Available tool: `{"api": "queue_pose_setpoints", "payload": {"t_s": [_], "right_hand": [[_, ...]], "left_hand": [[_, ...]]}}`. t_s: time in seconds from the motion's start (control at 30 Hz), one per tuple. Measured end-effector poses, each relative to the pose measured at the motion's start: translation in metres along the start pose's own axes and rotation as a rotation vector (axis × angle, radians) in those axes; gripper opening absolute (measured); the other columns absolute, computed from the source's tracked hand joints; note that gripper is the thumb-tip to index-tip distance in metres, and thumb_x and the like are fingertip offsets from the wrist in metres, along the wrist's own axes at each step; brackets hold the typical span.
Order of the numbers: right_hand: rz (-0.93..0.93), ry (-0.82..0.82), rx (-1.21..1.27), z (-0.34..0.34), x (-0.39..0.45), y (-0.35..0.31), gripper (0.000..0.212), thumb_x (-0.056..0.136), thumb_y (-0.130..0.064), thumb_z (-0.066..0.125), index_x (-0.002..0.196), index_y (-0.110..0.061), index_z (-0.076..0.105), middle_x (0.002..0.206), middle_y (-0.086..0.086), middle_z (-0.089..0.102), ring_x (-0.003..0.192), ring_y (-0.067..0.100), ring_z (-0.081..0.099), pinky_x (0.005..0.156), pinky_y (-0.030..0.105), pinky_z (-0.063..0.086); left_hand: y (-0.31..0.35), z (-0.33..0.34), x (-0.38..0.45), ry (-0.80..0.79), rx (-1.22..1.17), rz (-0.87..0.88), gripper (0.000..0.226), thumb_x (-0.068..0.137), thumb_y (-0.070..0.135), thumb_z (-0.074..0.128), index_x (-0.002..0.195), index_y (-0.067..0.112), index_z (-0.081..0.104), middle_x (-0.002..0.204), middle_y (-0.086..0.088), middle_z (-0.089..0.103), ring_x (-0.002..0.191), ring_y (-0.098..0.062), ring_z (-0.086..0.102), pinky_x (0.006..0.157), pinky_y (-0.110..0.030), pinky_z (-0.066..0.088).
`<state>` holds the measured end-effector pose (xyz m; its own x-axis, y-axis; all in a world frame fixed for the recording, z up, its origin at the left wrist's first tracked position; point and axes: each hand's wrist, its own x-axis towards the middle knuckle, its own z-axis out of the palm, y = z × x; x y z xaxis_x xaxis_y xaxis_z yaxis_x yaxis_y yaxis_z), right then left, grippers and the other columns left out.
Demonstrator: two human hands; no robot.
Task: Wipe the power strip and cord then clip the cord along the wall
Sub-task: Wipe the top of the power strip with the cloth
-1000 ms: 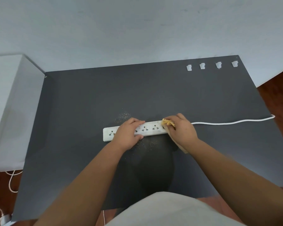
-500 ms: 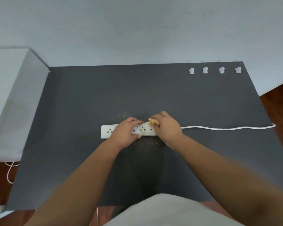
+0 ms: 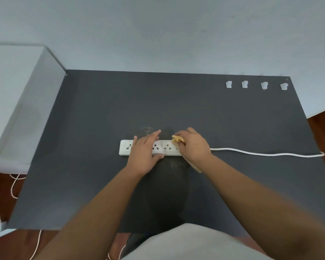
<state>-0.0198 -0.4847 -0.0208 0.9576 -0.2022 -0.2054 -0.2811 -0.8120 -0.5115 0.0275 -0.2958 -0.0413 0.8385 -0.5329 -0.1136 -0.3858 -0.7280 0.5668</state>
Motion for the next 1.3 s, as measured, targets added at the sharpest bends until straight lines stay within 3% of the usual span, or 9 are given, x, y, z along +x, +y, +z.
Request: {"api": "queue_pose_setpoints", "payload": {"t_s": [0.13, 0.27, 0.4, 0.53, 0.67, 0.8, 0.97, 1.13, 1.3], "right_hand": [[-0.209, -0.232, -0.021, 0.001, -0.010, -0.013, 0.026, 0.088, -0.029, 0.058, 0.112, -0.026, 0.066, 0.103, 0.001, 0.059, 0.095, 0.022, 0.061, 0.080, 0.036, 0.050], [-0.039, 0.034, -0.056, -0.001, -0.006, 0.004, 0.028, 0.090, -0.027, 0.055, 0.117, -0.029, 0.061, 0.109, 0.000, 0.055, 0.085, 0.026, 0.063, 0.070, 0.037, 0.053], [-0.305, -0.226, -0.107, 0.000, -0.031, 0.007, 0.030, 0.087, -0.030, 0.057, 0.117, -0.030, 0.062, 0.108, -0.003, 0.057, 0.092, 0.022, 0.063, 0.073, 0.034, 0.051], [0.063, 0.164, 0.039, -0.008, -0.032, 0.037, 0.025, 0.089, -0.035, 0.057, 0.113, -0.030, 0.064, 0.106, -0.004, 0.058, 0.086, 0.023, 0.064, 0.074, 0.036, 0.053], [-0.062, -0.004, -0.004, -0.016, -0.041, 0.046, 0.025, 0.089, -0.031, 0.059, 0.112, -0.028, 0.066, 0.099, -0.004, 0.059, 0.084, 0.021, 0.063, 0.072, 0.030, 0.049], [0.172, 0.212, 0.100, -0.030, -0.031, 0.061, 0.024, 0.088, -0.028, 0.061, 0.111, -0.028, 0.067, 0.100, -0.001, 0.059, 0.087, 0.023, 0.063, 0.073, 0.029, 0.047], [-0.098, -0.141, -0.052, -0.033, -0.040, 0.059, 0.024, 0.086, -0.029, 0.063, 0.109, -0.027, 0.069, 0.097, 0.000, 0.062, 0.089, 0.022, 0.063, 0.078, 0.034, 0.050], [0.011, 0.093, 0.029, -0.037, -0.018, 0.052, 0.021, 0.086, -0.028, 0.064, 0.106, -0.025, 0.069, 0.094, -0.001, 0.060, 0.084, 0.022, 0.063, 0.074, 0.034, 0.051], [-0.095, -0.233, -0.194, -0.040, -0.021, 0.046, 0.023, 0.084, -0.028, 0.057, 0.104, -0.025, 0.068, 0.103, 0.002, 0.062, 0.095, 0.026, 0.062, 0.078, 0.038, 0.052]], "left_hand": [[0.000, 0.002, -0.001, -0.004, -0.020, 0.005, 0.078, 0.078, 0.031, 0.072, 0.144, 0.030, 0.031, 0.129, 0.008, 0.058, 0.126, -0.014, 0.046, 0.115, -0.044, 0.012], [0.002, 0.001, 0.000, -0.034, -0.018, -0.009, 0.080, 0.078, 0.025, 0.072, 0.145, 0.029, 0.028, 0.132, 0.004, 0.055, 0.127, -0.017, 0.044, 0.116, -0.043, 0.012], [-0.001, 0.002, -0.001, -0.055, 0.020, 0.001, 0.076, 0.080, 0.023, 0.069, 0.145, 0.030, 0.029, 0.130, 0.003, 0.053, 0.126, -0.018, 0.042, 0.116, -0.042, 0.012], [0.005, 0.002, 0.002, -0.066, 0.065, 0.013, 0.066, 0.080, 0.027, 0.068, 0.139, 0.029, 0.040, 0.131, 0.004, 0.052, 0.127, -0.017, 0.042, 0.117, -0.046, 0.010], [0.017, 0.009, 0.007, -0.096, 0.022, 0.085, 0.058, 0.081, 0.031, 0.068, 0.135, 0.028, 0.048, 0.135, 0.007, 0.051, 0.131, -0.014, 0.040, 0.117, -0.047, 0.007], [0.036, 0.022, 0.014, -0.115, -0.001, 0.141, 0.056, 0.083, 0.031, 0.068, 0.135, 0.026, 0.049, 0.139, 0.007, 0.050, 0.135, -0.015, 0.037, 0.117, -0.045, 0.007], [0.051, 0.034, 0.020, -0.147, 0.039, 0.197, 0.051, 0.085, 0.027, 0.066, 0.134, 0.024, 0.052, 0.139, 0.005, 0.050, 0.133, -0.017, 0.041, 0.118, -0.046, 0.012], [0.048, 0.040, 0.021, -0.102, -0.050, 0.155, 0.047, 0.083, 0.026, 0.069, 0.129, 0.021, 0.057, 0.135, 0.006, 0.055, 0.125, -0.016, 0.048, 0.115, -0.041, 0.018], [0.049, 0.040, 0.022, -0.098, -0.062, 0.141, 0.048, 0.083, 0.026, 0.069, 0.129, 0.022, 0.057, 0.134, 0.007, 0.056, 0.124, -0.014, 0.048, 0.115, -0.037, 0.019]]}}
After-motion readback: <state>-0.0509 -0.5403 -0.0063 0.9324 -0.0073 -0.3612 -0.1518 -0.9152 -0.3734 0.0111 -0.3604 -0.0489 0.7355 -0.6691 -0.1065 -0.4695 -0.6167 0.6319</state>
